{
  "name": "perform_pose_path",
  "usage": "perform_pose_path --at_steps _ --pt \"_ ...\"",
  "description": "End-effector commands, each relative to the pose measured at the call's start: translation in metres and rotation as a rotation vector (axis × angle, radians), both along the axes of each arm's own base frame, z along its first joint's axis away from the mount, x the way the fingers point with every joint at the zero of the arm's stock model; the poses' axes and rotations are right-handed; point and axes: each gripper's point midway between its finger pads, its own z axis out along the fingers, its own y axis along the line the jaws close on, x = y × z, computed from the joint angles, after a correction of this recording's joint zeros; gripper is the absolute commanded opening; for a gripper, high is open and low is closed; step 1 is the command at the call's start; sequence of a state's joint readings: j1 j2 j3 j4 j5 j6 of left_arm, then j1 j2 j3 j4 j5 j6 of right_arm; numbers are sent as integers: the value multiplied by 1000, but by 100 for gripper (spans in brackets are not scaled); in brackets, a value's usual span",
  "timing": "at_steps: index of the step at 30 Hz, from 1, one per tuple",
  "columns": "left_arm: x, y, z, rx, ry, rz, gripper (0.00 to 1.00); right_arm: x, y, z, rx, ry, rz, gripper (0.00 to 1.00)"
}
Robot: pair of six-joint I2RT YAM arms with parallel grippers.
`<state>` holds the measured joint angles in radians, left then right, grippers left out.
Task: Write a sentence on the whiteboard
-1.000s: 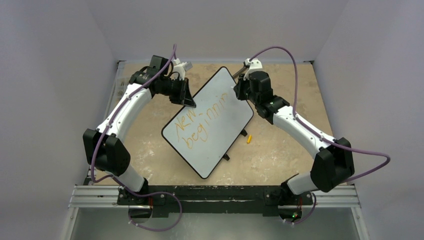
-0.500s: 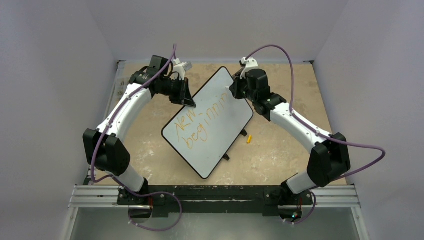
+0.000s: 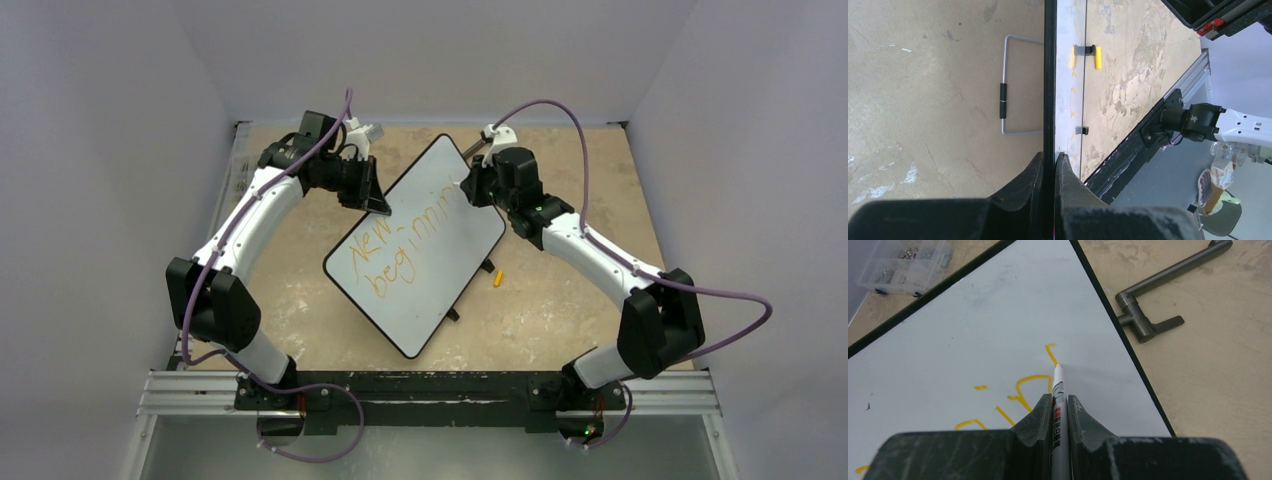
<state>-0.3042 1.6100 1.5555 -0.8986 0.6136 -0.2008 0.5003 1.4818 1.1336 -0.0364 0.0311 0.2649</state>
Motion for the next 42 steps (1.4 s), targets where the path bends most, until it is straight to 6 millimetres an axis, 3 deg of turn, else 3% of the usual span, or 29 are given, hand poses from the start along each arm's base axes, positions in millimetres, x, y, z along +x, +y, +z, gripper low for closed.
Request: perform_pose_path --at_steps 1,13,22,33,42 --pt "17 16 4 95 -115 32 0 -9 1 2 22 -8 25 0" --pt "16 16 5 90 -115 30 0 12 -7 22 -7 -41 -62 0" --pt "16 16 5 89 -117 30 0 20 4 33 10 -54 -28 0" --pt "16 16 5 90 -116 30 0 11 12 32 45 -56 25 0" --pt "15 16 6 89 -118 30 0 12 -5 15 -14 -27 -47 0"
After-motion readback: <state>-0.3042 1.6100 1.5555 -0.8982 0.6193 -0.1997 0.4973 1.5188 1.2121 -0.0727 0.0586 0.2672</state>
